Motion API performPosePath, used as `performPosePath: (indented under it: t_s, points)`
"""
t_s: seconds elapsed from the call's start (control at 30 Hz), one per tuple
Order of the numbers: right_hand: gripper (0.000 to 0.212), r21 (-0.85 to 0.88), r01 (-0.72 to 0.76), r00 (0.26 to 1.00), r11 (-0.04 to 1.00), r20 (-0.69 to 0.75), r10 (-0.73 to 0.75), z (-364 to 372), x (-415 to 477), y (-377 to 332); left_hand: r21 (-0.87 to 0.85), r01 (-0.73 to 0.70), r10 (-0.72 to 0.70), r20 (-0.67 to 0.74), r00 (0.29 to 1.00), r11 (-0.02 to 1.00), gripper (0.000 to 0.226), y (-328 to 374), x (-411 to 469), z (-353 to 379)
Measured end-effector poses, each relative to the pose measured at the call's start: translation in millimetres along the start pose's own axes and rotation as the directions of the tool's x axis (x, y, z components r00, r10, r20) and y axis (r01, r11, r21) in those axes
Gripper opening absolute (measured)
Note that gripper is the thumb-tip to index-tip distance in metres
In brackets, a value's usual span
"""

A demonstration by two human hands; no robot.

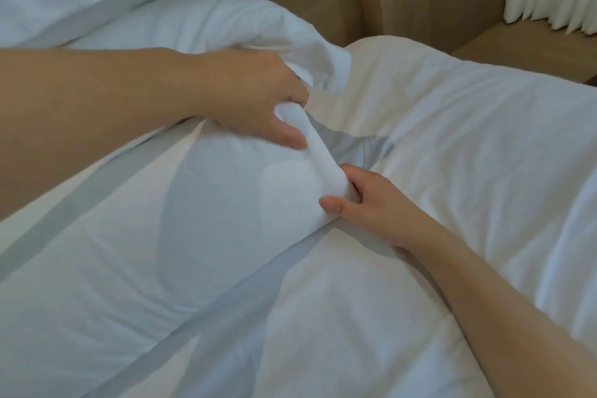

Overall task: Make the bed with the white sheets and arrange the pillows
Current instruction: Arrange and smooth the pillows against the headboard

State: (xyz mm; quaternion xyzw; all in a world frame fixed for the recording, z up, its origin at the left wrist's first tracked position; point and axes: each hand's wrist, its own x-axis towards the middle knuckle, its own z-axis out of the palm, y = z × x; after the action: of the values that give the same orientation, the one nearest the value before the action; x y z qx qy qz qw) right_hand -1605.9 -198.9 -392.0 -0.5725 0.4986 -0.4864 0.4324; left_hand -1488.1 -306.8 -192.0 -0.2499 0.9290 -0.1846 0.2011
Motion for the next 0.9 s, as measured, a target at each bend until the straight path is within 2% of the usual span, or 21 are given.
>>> performPosePath:
  t_s: [0.1, 0.23, 0.37, 0.43, 0.53, 0.67, 0.77, 0.87, 0.9]
  points:
    - [0.036, 0.017, 0.0, 0.999, 1.0, 0.04, -0.001, 1, -2, -1, -0.05, -0.01, 0.009, -0.011, 1.0, 0.999, 0.045, 3, 1, 5]
    - [0.029, 0.209, 0.025, 0.996, 0.978, 0.078, -0.042, -1, -6, -1, -0.122, -0.023, 0.02, -0.025, 0.999, 0.992, 0.044, 11, 6, 0]
    - [0.02, 0.106, 0.03, 0.999, 0.994, -0.024, -0.027, 2, -4, 0, -0.081, -0.018, 0.006, -0.147, 0.989, 0.997, 0.042, 12, 2, 2]
    - [0.024, 0.078, 0.025, 0.997, 0.997, -0.069, -0.019, 3, -3, -1, -0.097, -0.07, 0.051, -0.19, 0.981, 0.993, 0.037, 10, -4, 7]
    - [0.021, 0.142, 0.015, 0.998, 0.99, -0.07, -0.005, 1, -3, -2, -0.17, -0.17, 0.129, -0.23, 0.965, 0.971, 0.022, 10, -12, 10]
    - [0.021, 0.268, -0.028, 1.0, 0.963, 0.013, 0.026, 1, -6, -5, -0.213, -0.17, 0.116, -0.246, 0.962, 0.962, 0.019, 13, -15, 10]
    - [0.023, 0.24, -0.012, 0.999, 0.971, -0.035, 0.021, 0, -5, -3, -0.122, -0.185, 0.14, -0.309, 0.941, 0.975, 0.041, 25, -25, 15]
    - [0.037, 0.216, 0.079, 0.99, 0.973, -0.128, -0.052, 7, -2, -1, 0.196, -0.105, 0.169, -0.346, 0.923, 0.975, 0.063, 39, -61, 43]
    - [0.05, 0.124, 0.108, 0.984, 0.986, -0.151, -0.089, 9, -1, 0, 0.265, -0.076, 0.166, -0.333, 0.928, 0.961, 0.066, 44, -78, 58]
